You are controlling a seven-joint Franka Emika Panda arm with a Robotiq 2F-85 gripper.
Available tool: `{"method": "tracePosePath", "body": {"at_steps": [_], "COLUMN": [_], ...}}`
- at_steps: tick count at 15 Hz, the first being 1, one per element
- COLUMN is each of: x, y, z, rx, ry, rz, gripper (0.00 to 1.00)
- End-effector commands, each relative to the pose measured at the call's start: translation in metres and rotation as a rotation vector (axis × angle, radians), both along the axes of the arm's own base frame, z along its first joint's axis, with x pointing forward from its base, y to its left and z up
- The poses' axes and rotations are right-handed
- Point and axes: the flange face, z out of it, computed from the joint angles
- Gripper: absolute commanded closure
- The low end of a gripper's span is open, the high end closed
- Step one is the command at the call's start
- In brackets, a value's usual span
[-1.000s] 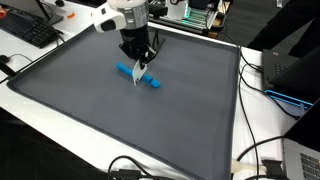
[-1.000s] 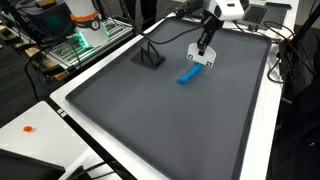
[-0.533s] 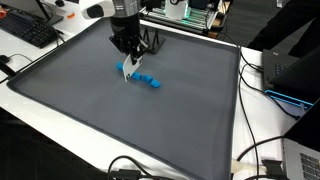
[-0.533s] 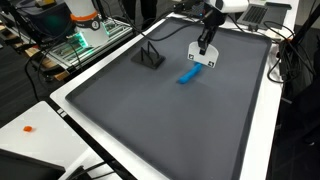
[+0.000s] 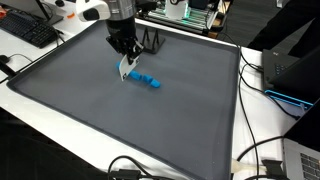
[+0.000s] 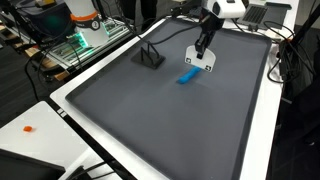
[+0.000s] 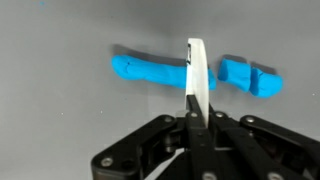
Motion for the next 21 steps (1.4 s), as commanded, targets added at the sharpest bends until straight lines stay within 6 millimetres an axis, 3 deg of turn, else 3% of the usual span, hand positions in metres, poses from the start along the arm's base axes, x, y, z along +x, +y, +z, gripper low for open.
{"method": "tracePosePath", "body": {"at_steps": [1, 21], "x": [-0.004, -0.016], "y": [-0.004, -0.006], "z": [-0.012, -0.055], "rx": [-0.007, 0.002], "ry": [0.013, 0.052], "rz": [0.017, 0.004], "gripper": [0.99, 0.99]}}
